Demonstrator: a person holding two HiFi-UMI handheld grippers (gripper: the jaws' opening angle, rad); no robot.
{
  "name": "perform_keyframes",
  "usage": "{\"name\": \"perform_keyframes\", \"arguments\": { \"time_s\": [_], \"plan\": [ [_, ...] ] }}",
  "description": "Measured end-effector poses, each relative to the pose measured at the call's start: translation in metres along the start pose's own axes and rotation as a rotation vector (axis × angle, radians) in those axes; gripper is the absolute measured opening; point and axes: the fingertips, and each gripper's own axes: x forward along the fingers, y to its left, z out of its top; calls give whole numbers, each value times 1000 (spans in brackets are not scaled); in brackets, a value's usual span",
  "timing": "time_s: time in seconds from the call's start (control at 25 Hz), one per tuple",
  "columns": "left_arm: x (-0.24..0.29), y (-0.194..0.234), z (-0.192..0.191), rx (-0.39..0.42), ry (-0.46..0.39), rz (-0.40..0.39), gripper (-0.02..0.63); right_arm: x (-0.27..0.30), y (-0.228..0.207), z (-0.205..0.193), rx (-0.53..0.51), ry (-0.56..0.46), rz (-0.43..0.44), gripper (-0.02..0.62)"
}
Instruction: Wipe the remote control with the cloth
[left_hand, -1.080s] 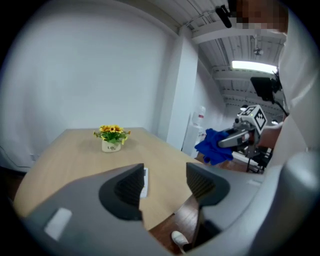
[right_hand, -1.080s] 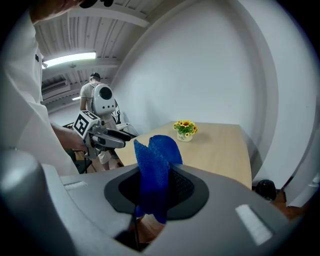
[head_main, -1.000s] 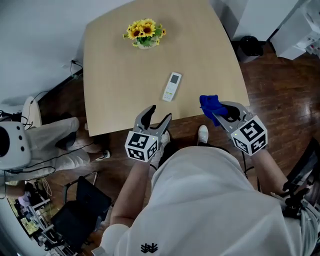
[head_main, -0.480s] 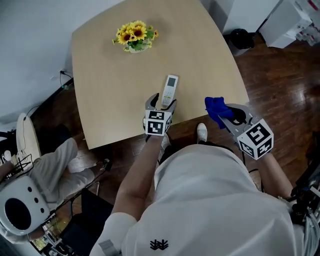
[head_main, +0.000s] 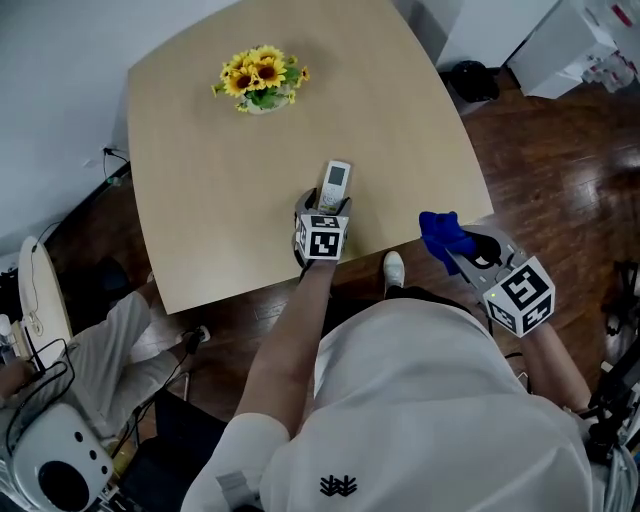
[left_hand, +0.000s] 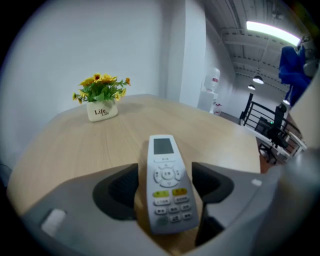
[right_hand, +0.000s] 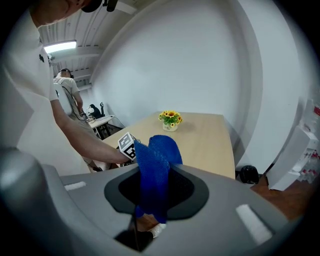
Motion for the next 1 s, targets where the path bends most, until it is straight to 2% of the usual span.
{"name": "perform_keyframes", "arguments": {
  "time_s": [0.28,0.4,0.68,1.0],
  "plan": [
    [2,-2,-4,19,-15,-2,342,4,-8,0,24,7,-4,87],
    [2,-9,-3,71,-31,-13,278,8,-8,0,26,10,-1,87],
    [-2,-9,-3,42,-8,-47,273,12,-8,0,28,19,-4,87],
    [-42,-22,25,128,-89,-104,273,21,-9,25,2,-30,-6,87]
  ]
}}
